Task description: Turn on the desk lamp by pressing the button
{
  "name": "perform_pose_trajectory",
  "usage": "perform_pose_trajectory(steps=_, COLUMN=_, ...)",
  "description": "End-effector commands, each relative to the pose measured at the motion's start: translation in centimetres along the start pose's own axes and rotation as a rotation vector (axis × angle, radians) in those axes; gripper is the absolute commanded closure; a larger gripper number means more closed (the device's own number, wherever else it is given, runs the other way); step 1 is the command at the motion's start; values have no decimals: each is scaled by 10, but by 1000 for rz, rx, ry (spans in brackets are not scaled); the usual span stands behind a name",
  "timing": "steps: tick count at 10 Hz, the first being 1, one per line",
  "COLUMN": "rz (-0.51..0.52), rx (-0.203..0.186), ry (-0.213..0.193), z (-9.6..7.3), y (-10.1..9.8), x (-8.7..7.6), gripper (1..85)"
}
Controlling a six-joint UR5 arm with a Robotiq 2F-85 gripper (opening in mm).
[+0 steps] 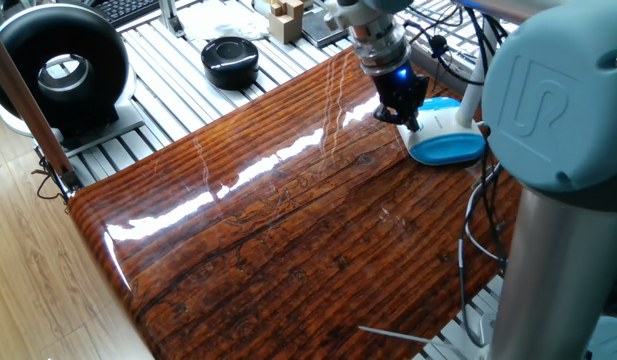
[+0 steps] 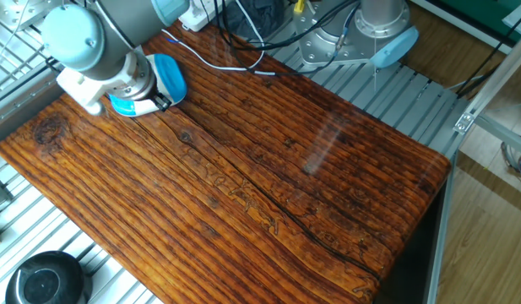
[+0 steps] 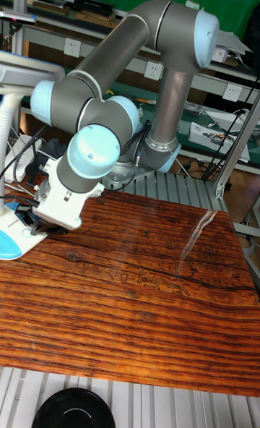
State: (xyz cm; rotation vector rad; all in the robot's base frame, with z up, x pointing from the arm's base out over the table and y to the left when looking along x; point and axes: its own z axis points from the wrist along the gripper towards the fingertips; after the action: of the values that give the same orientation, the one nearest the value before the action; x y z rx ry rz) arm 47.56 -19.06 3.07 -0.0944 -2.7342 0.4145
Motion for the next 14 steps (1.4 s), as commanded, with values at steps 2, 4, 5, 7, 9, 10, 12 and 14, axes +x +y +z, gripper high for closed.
perform_pose_trajectory(steps=2, rz=13, rx=46, ry=-8, z=15, y=1, x=2, gripper=847)
perform_pose_trajectory(steps=4, rz=31, rx=100, ry=-7, z=-34, y=22, x=0, gripper=847)
perform_pose_trajectory(steps=5, rz=16, rx=15, ry=6, z=-47, y=19, x=10, gripper=847)
perform_pose_trajectory(steps=7, rz=-52, rx=-20, ry=31, z=-66, y=-38, x=42, gripper=847)
perform_pose_trajectory(steps=9, rz=-46, rx=50, ry=7, z=-62, y=-62, x=38, gripper=847)
perform_pose_trajectory(steps=10, rz=-39, rx=-7, ry=-13, z=-60, y=-49, x=32, gripper=847)
perform_pose_trajectory(steps=12, rz=-22, rx=-70, ry=-28, z=-56, y=-33, x=25, gripper=847)
perform_pose_trajectory(steps=14, rz=-20, rx=-101, ry=-42, z=-51, y=-25, x=17, gripper=847)
